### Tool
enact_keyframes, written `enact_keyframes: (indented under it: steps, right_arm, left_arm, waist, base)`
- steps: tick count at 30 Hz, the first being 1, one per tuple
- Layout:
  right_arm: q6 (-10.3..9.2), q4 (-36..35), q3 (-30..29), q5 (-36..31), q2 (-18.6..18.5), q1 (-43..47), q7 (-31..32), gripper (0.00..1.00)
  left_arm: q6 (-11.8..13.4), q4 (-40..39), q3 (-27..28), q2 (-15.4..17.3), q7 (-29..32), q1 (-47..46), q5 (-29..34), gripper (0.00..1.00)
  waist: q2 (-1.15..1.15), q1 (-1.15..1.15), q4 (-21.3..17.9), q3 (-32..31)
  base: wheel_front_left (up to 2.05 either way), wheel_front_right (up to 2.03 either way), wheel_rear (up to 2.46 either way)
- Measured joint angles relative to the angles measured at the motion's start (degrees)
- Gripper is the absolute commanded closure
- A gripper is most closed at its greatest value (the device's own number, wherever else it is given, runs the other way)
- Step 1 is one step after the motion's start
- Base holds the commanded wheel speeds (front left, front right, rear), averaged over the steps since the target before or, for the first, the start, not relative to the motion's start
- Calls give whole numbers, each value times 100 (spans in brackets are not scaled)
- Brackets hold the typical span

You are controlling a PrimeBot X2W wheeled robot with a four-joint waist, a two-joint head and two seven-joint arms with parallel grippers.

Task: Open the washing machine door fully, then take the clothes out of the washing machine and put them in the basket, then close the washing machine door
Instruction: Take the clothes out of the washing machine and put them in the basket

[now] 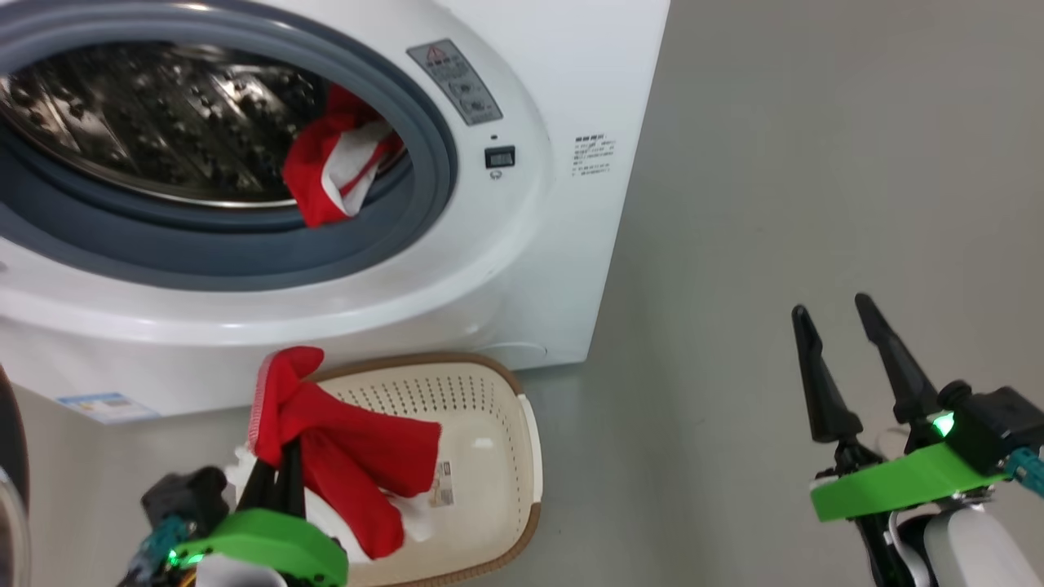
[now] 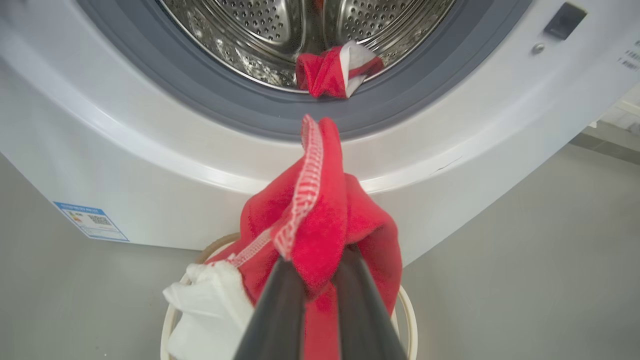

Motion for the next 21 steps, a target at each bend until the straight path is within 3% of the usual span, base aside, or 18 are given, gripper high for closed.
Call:
enact_keyframes:
  steps: [12, 21]
  right_arm:
    - [0, -85, 271, 116, -142, -520, 0, 0]
    - [0, -102, 345, 159, -178, -838, 0, 0]
  left_arm:
    - [-281, 2911, -240, -77, 116, -1674, -336, 100]
    - [-777, 4529, -181, -141, 534, -2637, -1205, 100]
  waist:
    - [0, 0, 27, 811]
    - [0, 0, -30, 1366]
  base:
    - [0, 0, 0]
    - [0, 0, 0]
